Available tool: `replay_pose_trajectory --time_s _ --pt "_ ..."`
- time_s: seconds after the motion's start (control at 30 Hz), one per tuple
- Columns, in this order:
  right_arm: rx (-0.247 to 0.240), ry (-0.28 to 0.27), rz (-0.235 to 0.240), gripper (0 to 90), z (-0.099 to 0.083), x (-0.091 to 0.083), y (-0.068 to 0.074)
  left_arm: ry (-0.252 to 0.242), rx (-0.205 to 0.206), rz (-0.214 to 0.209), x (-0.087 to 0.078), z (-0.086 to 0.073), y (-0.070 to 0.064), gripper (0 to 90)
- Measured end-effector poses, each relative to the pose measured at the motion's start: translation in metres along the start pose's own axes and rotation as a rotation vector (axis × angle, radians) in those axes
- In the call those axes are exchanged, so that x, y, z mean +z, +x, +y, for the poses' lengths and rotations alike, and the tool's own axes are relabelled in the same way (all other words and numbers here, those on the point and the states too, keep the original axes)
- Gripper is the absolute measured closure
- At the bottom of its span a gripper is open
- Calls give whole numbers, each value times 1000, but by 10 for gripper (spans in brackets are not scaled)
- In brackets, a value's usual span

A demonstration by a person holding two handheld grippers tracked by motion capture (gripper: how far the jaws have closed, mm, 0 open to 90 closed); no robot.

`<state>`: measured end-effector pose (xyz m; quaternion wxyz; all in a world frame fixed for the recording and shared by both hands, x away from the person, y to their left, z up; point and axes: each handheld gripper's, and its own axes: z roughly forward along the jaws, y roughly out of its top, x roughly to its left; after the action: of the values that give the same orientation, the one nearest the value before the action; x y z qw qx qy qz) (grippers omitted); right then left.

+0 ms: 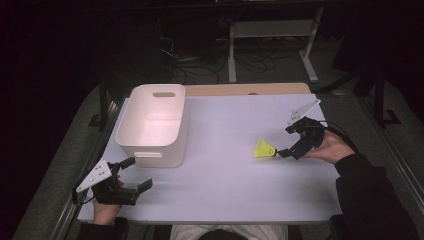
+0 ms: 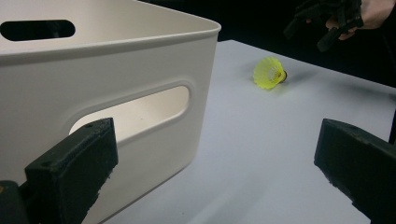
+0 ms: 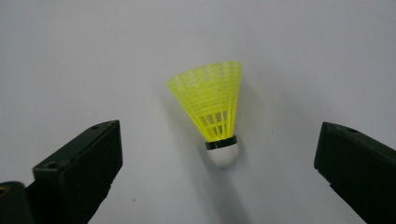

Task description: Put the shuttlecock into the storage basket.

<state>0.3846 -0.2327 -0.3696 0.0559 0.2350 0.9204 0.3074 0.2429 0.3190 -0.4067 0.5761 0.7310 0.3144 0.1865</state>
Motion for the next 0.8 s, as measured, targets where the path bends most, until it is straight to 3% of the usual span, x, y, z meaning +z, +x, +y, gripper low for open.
replay_pose_trajectory --time_s 0.2,0.8 --pt "2 24 25 0 -1 9 -5 2 3 -1 0 0 0 0" --pt "-1 79 39 0 -4 32 -15 0 2 -1 0 0 0 0"
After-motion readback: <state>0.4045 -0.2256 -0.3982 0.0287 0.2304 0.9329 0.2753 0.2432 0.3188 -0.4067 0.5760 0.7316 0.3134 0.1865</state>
